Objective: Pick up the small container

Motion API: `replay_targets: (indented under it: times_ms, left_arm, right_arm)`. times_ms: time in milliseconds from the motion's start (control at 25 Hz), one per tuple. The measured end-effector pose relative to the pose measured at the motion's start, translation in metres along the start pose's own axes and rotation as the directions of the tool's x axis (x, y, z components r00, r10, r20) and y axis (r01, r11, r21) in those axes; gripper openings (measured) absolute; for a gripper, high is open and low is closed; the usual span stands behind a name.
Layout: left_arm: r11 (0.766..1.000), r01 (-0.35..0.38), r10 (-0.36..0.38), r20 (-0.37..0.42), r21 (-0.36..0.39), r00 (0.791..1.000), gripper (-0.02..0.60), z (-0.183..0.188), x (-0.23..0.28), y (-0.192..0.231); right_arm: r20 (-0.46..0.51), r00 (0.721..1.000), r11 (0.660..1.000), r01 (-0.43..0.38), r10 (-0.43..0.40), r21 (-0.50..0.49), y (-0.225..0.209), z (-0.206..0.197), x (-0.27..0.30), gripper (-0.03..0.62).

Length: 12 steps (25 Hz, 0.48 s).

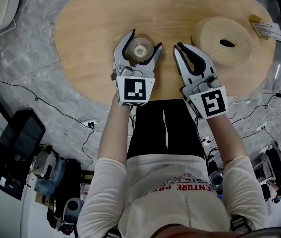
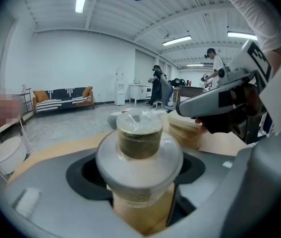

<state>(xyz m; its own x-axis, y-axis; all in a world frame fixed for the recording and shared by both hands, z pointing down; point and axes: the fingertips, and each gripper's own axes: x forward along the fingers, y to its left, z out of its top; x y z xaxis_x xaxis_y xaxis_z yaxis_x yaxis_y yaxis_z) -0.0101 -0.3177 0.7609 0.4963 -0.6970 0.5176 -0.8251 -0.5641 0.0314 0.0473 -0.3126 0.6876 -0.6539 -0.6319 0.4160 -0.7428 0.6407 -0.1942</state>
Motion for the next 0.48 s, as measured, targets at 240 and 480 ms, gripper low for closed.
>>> replay_targets:
  times_ms: [240, 480]
  left_arm:
    - [1.0, -0.01, 0.009, 0.039, 0.026, 0.999, 0.342, 0.062, -0.05, -0.001]
    - [0.999, -0.039, 0.039, 0.093, 0.0, 0.995, 0.342, 0.133, -0.114, -0.003]
  right_arm:
    - [0.052, 0.999, 1.0, -0.014, 0.014, -0.015, 0.015, 0.048, -0.028, 0.009]
    - [-0.018, 1.0, 0.998, 0.01, -0.011, -0.059, 0.029, 0.094, -0.064, 0.009]
